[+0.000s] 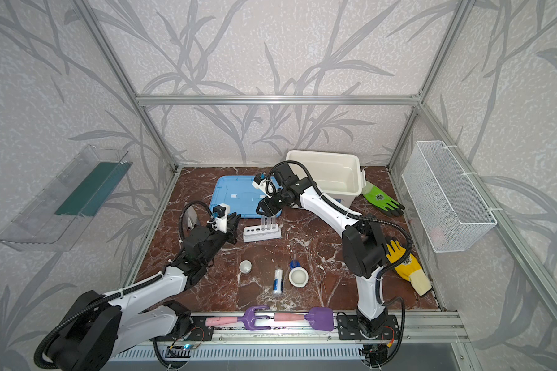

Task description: Organize the chemistry lab equipment

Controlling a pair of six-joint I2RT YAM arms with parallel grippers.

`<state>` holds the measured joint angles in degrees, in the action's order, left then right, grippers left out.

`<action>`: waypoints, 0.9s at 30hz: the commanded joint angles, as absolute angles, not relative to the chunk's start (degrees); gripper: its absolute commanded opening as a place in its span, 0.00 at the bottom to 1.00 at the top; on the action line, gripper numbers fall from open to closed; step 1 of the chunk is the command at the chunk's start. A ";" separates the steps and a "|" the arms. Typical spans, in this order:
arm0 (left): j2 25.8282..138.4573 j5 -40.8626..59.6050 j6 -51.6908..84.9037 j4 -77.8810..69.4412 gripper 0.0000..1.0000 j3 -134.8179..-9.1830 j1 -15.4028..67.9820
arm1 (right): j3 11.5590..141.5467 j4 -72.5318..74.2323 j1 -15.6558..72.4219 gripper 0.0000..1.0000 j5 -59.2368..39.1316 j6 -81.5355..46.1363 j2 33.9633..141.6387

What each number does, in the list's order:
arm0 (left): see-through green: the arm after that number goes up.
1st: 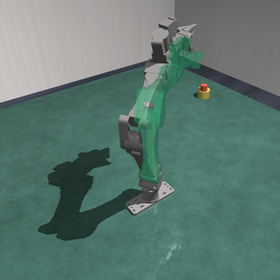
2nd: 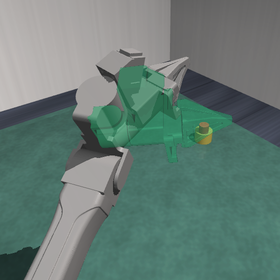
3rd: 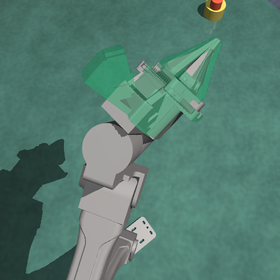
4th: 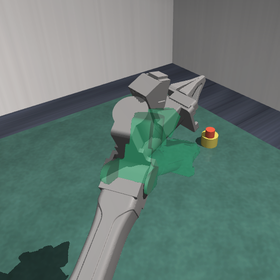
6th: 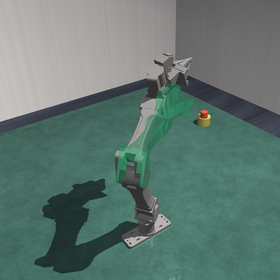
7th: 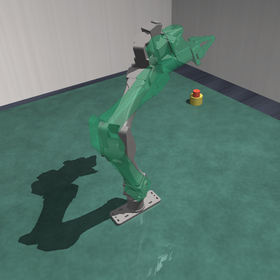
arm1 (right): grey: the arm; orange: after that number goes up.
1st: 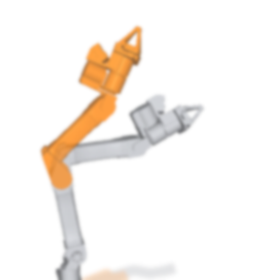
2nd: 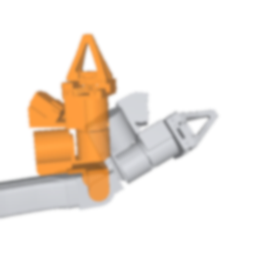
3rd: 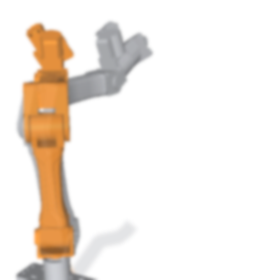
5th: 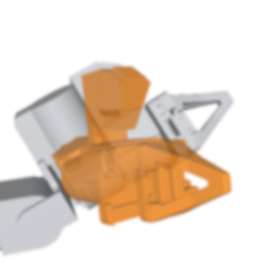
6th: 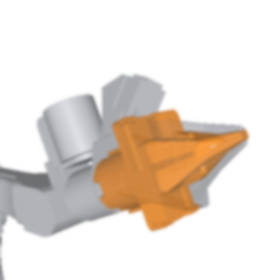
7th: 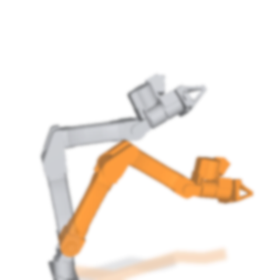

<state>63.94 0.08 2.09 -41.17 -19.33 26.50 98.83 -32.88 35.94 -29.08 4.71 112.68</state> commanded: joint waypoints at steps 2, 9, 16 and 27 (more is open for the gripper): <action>62.86 0.21 1.58 -42.54 0.21 -18.83 26.19 | 99.21 -34.15 36.21 0.50 -30.78 5.76 110.68; 62.61 0.35 1.41 -42.54 0.21 -18.78 26.10 | 98.39 -33.74 36.40 0.50 -32.13 6.23 109.66; 62.25 0.45 1.41 -42.53 0.21 -18.48 26.10 | 97.39 -33.49 36.46 0.50 -33.91 6.41 109.15; 61.37 0.35 1.32 -42.19 0.21 -18.15 26.10 | 95.93 -33.51 36.57 0.50 -32.90 6.88 108.06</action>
